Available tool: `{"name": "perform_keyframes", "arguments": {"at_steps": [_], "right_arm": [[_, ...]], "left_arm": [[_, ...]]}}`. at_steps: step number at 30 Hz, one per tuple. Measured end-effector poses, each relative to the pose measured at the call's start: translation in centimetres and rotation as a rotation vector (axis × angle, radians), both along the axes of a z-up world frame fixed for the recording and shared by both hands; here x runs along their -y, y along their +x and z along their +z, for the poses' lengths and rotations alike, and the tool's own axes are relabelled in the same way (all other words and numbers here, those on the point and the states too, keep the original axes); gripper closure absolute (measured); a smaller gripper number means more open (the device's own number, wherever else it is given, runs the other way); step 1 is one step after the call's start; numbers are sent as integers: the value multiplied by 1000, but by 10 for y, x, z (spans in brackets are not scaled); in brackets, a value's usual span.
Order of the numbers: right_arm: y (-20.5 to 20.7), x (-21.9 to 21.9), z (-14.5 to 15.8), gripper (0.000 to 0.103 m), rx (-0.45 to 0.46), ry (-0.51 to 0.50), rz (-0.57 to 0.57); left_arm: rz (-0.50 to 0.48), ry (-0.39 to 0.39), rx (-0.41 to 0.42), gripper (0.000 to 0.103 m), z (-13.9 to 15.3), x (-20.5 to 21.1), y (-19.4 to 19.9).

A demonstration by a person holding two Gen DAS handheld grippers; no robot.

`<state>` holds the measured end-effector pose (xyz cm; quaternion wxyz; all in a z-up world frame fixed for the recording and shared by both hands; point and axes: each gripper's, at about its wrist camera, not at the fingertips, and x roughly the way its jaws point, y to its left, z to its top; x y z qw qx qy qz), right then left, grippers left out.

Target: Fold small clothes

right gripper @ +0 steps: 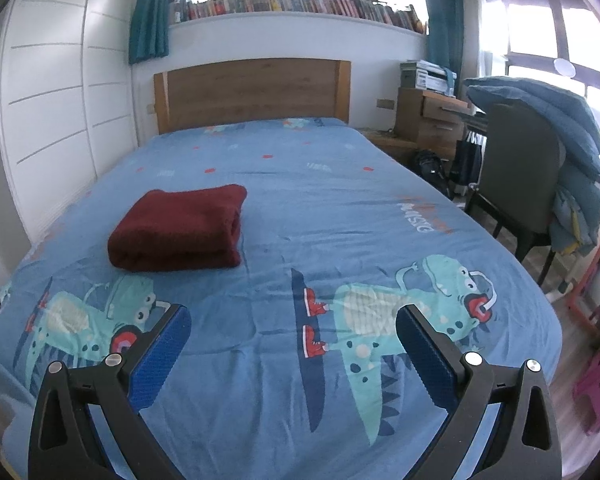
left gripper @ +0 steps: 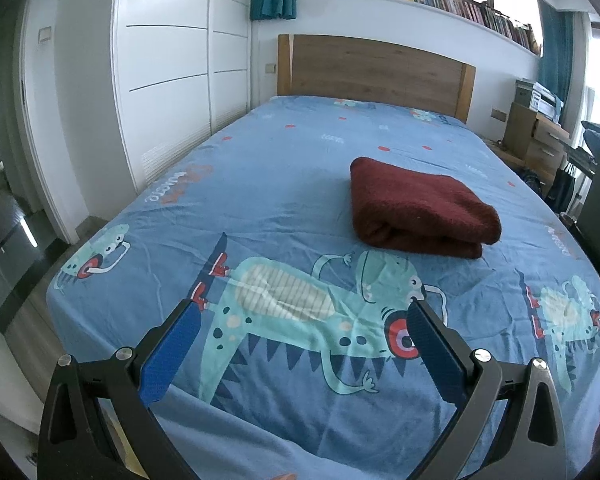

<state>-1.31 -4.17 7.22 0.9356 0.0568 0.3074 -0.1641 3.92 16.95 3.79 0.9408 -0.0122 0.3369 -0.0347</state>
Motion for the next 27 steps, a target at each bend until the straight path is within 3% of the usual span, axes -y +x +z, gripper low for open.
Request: {"name": "perform_keyframes", "arguments": {"at_steps": [27], "right_arm": [[4,-3,-10,0,-29,-9,7]], "left_arm": [[-10,-21,-9,2,-2,0,0]]}}
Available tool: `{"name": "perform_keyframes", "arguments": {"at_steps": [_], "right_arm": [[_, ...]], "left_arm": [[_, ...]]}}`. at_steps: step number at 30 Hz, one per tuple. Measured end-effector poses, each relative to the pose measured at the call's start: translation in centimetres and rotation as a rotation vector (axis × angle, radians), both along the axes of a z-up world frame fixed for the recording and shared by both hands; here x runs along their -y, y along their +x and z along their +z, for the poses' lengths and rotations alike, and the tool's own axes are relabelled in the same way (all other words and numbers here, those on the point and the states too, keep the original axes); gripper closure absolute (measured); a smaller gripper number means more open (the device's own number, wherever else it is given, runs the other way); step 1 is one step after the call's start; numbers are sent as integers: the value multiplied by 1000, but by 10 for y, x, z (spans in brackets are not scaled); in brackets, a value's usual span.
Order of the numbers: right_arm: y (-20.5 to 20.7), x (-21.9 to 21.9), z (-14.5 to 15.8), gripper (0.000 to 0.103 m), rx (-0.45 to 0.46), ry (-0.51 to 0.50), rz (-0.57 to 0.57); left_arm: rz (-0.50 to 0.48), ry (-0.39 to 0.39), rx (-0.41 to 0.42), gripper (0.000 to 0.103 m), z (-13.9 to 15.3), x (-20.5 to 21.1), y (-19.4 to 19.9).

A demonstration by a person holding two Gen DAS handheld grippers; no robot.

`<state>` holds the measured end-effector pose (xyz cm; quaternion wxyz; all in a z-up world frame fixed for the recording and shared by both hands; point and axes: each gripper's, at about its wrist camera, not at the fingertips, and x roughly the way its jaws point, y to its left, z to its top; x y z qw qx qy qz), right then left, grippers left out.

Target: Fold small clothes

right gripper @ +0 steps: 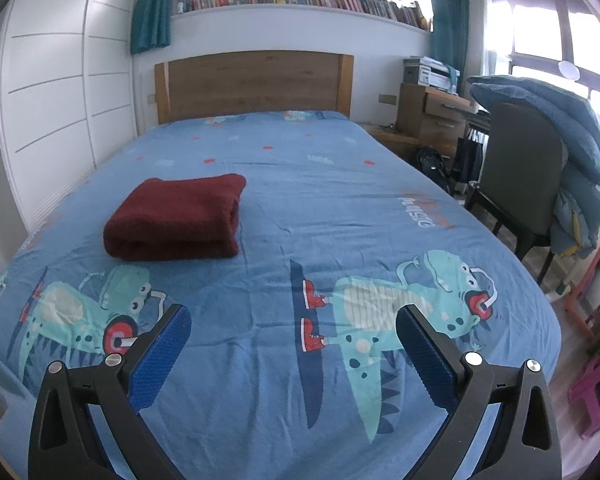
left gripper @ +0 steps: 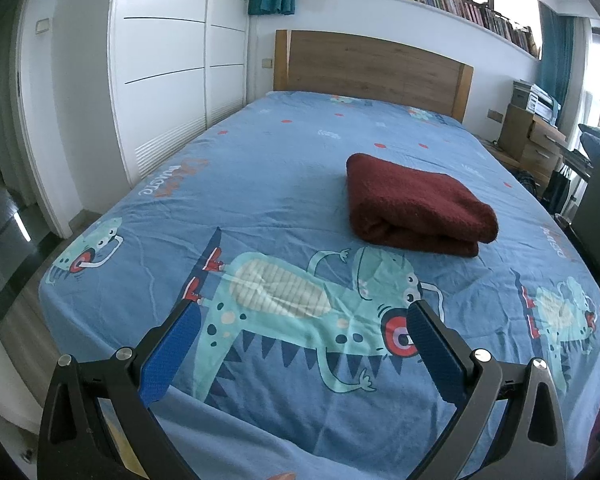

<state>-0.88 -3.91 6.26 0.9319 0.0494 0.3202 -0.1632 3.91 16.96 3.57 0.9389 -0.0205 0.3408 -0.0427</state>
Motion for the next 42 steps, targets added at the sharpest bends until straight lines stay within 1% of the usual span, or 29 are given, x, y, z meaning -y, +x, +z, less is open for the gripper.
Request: {"name": "perform_keyframes", "arguments": {"at_steps": [13,42], "right_arm": [[0,4,-3,0,-6,-2,-1],[-2,13,-7,0,-14,-11,0]], "left_arm": [[-12,-13,-5,2,-1,1,0],[-47,11,-4,2,-3,3,5]]}}
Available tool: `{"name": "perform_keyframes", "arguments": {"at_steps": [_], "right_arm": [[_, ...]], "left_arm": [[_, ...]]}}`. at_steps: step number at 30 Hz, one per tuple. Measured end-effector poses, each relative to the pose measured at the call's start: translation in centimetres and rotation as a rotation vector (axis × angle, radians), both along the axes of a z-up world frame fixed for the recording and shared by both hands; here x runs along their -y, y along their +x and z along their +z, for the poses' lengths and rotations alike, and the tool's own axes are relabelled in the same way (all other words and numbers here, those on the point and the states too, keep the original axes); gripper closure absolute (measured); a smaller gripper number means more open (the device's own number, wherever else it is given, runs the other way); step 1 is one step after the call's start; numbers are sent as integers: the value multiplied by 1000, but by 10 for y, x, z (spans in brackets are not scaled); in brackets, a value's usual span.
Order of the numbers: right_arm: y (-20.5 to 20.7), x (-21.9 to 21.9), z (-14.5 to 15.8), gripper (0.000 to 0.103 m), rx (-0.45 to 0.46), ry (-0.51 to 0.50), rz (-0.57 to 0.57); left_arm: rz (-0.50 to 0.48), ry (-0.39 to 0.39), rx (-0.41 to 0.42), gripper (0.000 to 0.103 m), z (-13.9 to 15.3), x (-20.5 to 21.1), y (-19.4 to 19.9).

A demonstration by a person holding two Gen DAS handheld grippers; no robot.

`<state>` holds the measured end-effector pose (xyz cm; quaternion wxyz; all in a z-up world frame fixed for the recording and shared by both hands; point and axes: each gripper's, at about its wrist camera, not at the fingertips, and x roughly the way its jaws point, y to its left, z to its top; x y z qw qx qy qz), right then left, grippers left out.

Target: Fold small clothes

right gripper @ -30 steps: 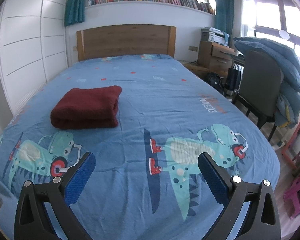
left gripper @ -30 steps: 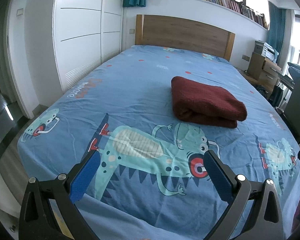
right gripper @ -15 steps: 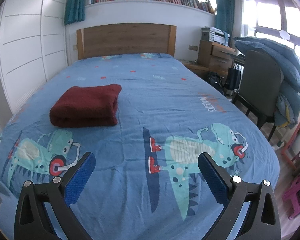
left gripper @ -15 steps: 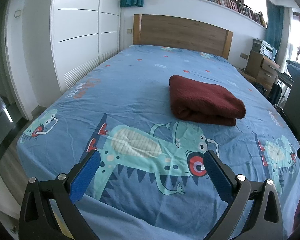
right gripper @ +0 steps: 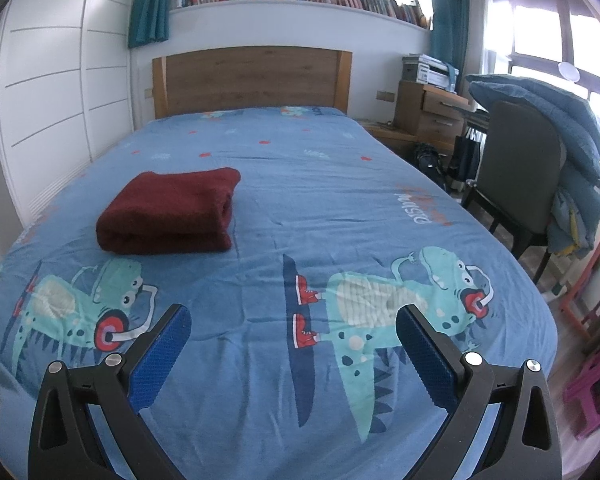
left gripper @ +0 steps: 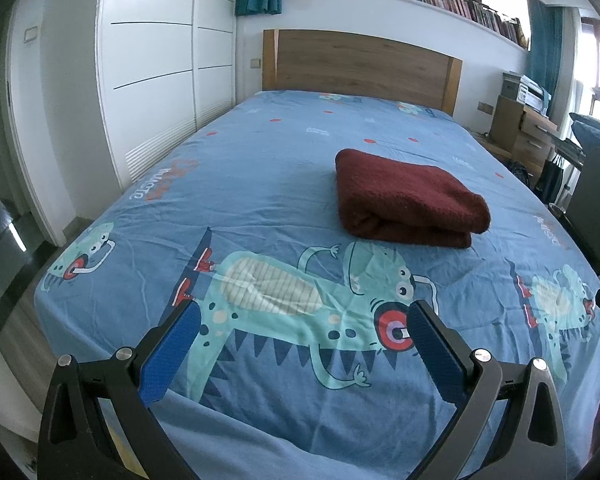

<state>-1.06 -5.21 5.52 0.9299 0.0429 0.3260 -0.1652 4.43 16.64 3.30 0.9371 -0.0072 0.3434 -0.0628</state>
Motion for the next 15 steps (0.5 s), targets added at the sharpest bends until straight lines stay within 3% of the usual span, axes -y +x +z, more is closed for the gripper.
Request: {"name": "perform_keyframes", "arguments": {"at_steps": [15], "right_arm": [[0,1,0,0,0,-1,1]], "left_arm": [[-6,4,3,2,1,1,1]]}}
